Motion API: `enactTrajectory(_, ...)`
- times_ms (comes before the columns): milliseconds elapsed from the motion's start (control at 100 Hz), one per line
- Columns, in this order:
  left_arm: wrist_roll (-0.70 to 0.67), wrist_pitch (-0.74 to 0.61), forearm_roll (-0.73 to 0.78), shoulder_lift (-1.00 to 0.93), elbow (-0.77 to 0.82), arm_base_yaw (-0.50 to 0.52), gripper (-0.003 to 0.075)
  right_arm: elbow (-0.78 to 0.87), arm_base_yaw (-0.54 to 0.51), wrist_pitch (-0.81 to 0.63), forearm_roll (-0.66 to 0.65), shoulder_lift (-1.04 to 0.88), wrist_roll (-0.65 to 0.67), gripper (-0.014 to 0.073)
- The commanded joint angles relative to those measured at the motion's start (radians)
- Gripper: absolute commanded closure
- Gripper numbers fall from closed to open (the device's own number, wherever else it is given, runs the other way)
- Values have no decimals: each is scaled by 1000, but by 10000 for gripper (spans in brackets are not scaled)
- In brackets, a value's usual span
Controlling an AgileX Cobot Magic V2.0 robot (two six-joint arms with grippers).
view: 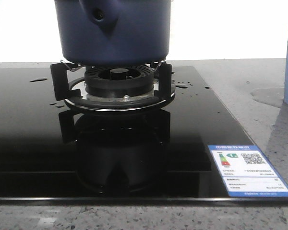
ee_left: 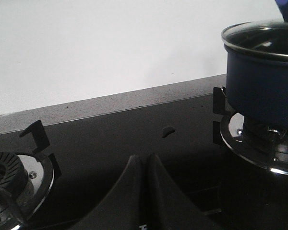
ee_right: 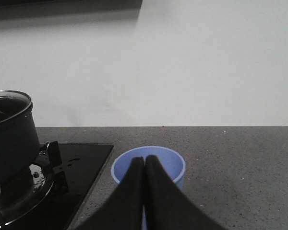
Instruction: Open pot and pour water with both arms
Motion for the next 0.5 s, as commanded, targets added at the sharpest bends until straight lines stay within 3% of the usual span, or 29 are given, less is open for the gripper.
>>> enactTrajectory(0, -67, -103, 50, -36, 11, 0, 739, -25, 0, -68, -4, 8, -3, 668)
enactTrajectory(290, -94, -154, 30, -219, 231, 78, 739, -25, 0, -68, -4, 8, -3, 668)
enactTrajectory(490, -94, -30, 2, -251, 330, 106, 739, -25, 0, -68, -4, 8, -3, 668)
